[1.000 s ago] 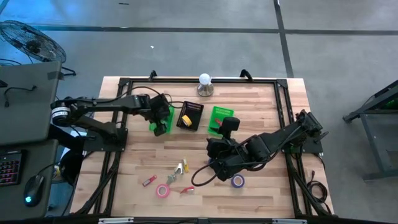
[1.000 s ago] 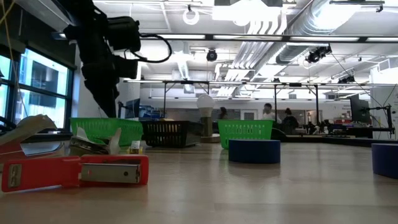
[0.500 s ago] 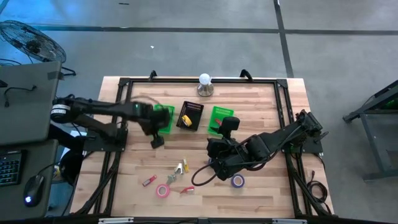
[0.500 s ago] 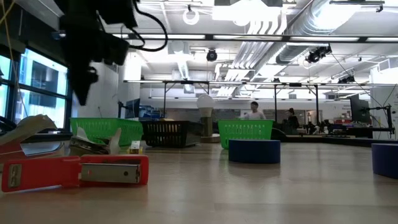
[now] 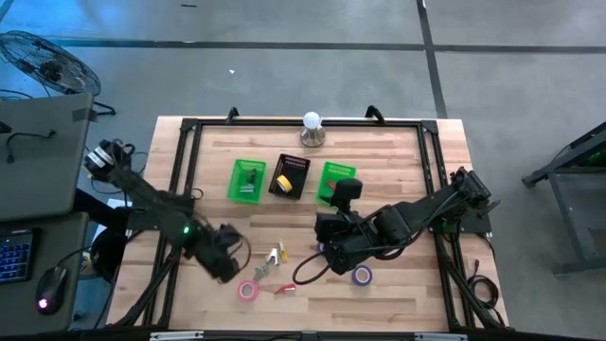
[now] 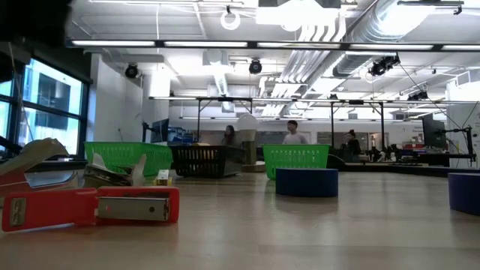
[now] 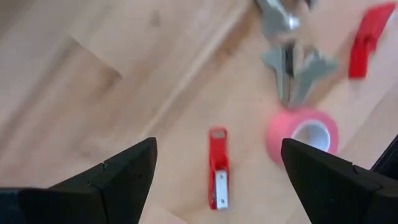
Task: Pick and place Stapler, Stapler remover, tape
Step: Put the left red stapler into the right green bin
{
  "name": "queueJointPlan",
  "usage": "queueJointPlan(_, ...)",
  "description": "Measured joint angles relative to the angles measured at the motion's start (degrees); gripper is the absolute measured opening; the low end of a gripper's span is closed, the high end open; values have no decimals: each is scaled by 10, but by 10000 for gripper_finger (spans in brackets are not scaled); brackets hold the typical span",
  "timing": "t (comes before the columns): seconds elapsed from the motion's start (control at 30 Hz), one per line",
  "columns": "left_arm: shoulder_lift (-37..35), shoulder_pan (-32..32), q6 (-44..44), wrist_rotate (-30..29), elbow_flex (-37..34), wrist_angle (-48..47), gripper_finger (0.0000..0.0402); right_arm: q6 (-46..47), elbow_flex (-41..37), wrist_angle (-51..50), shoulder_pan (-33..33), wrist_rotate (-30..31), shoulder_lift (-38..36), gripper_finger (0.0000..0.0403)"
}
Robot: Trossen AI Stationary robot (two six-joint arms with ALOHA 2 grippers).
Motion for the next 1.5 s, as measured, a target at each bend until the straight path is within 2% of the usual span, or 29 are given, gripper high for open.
queueJointPlan(0.13,36,-62,-33,-8,0,12,339,6,0,3,0,-24,0,208)
queueJointPlan(0.27,71,-95,-43,-5,0,9,339,25,0,6,4,-46,0,208)
queueJointPlan(0.43,108,-97,-47,10,0,15,339,34,0,27,6,-74,0,208)
queueJointPlan(0.67,155,-98,-44,49,0,52,339,21,0,55,6,-75,0,208)
queueJointPlan(0.9,169,-98,-46,39,2,51,333,21,0,63,7,-83,0,208)
queueJointPlan(0.97,170,-98,-43,34,2,49,310,25,0,63,8,-88,0,208)
queueJointPlan(1.03,170,-98,-37,33,1,44,262,26,0,64,10,-95,0,208)
queueJointPlan(1.1,170,-98,-37,31,0,37,193,26,0,67,13,-104,0,208)
queueJointPlan(1.2,170,-98,-36,24,1,38,60,25,0,71,21,-104,0,208)
queueJointPlan(1.23,170,-98,-36,20,1,36,49,21,0,75,24,-103,0,208)
queueJointPlan(1.33,171,-98,-29,-3,11,20,59,1,0,86,32,-103,0,208)
queueJointPlan(1.5,162,-91,29,-116,72,-51,59,-33,0,116,46,-104,0,208)
